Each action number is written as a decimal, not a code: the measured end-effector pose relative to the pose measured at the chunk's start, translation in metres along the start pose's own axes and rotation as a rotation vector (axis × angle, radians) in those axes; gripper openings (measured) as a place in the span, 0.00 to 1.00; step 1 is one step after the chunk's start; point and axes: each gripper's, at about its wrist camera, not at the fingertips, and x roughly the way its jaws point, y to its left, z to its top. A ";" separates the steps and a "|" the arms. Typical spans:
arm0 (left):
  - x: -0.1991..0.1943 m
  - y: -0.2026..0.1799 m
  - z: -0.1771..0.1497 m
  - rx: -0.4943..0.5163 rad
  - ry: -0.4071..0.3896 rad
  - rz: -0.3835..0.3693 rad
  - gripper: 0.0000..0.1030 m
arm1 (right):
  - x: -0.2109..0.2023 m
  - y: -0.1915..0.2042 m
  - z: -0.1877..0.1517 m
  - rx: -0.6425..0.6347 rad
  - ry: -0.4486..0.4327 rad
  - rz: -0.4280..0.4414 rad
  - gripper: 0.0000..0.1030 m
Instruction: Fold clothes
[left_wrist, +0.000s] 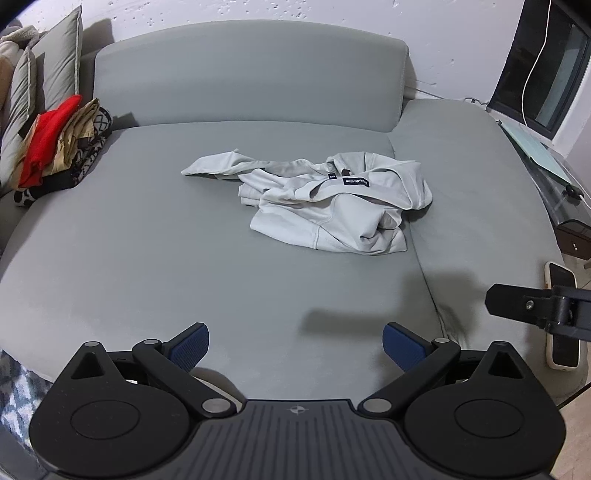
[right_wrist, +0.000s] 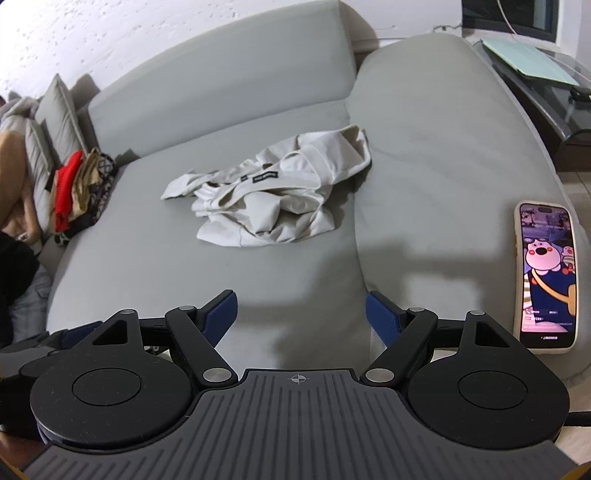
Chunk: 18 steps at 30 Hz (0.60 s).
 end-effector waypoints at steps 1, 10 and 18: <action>0.000 0.000 0.000 0.002 -0.003 0.002 0.98 | 0.000 0.002 0.000 -0.005 0.002 0.003 0.79; -0.001 0.000 0.000 0.013 -0.006 0.009 0.98 | -0.004 0.000 0.006 0.003 0.016 0.018 0.79; -0.001 -0.002 0.000 0.017 -0.007 0.011 0.98 | -0.001 0.002 0.001 0.004 0.004 0.004 0.79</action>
